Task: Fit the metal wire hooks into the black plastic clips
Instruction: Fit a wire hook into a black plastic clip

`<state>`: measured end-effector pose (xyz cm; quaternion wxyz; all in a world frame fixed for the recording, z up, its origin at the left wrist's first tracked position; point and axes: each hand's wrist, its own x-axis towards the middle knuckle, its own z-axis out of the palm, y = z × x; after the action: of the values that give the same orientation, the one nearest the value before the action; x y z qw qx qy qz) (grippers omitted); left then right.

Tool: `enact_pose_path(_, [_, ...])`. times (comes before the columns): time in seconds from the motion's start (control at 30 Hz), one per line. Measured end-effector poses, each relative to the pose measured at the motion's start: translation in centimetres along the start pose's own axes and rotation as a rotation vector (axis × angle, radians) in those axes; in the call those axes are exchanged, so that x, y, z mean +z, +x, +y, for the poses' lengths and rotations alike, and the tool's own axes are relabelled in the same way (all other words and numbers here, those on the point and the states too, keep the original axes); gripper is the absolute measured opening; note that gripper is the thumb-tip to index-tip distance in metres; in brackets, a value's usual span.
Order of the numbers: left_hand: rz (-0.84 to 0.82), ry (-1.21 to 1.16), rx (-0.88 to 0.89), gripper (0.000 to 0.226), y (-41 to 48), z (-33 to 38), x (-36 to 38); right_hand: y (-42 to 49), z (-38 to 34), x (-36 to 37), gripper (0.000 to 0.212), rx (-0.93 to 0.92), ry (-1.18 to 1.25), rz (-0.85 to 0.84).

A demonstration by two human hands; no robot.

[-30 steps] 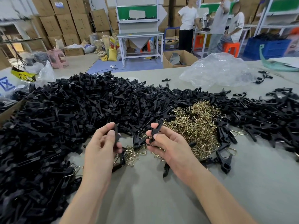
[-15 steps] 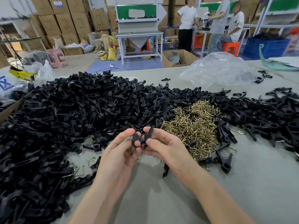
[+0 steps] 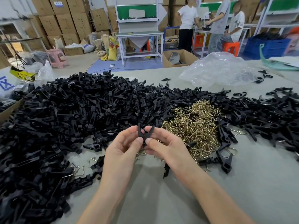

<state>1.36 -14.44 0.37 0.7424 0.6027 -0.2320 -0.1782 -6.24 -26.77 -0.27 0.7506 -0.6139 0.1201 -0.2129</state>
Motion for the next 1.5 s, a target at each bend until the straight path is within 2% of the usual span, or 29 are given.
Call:
enact_pose_path(0.2, [0.024,0.037,-0.02,0.026,-0.1,-0.1,-0.1,0.0,0.0,0.0,0.03,-0.001,0.005,0.0])
enact_pose_path(0.37, [0.038,0.157,0.037,0.02,-0.2,-0.2,-0.2,0.1,-0.2,-0.2,0.03,0.002,0.013,0.008])
enact_pose_path(0.47, [0.055,0.246,0.078,0.022,-0.3,-0.2,-0.2,0.1,-0.4,-0.3,0.029,-0.002,0.015,0.019])
enact_pose_path(0.8, [0.044,0.252,0.108,0.028,-0.8,0.0,0.5,0.0,-0.4,-0.2,0.025,-0.102,-0.053,-0.018])
enact_pose_path(0.9, [-0.006,0.577,0.181,0.027,-0.7,-0.8,0.2,0.3,-0.5,-0.8,0.027,-0.136,-0.038,0.106])
enact_pose_path(1.03, [-0.192,1.111,0.331,0.029,-0.9,-2.5,0.3,0.6,-0.8,-2.1,0.027,-0.162,0.012,0.283])
enact_pose_path(1.1, [-0.226,1.277,0.371,0.031,-0.9,-3.1,0.6,0.9,-1.0,-2.5,0.027,-0.177,0.037,0.355])
enact_pose_path(1.27, [-0.194,1.347,0.34,0.036,-0.3,-3.5,1.0,1.0,-0.7,-2.2,0.027,-0.193,0.007,0.358])
enact_pose_path(1.5, [-0.183,1.261,0.426,0.009,-0.6,-3.4,1.0,1.0,-0.4,-2.0,0.03,-0.213,-0.044,0.352])
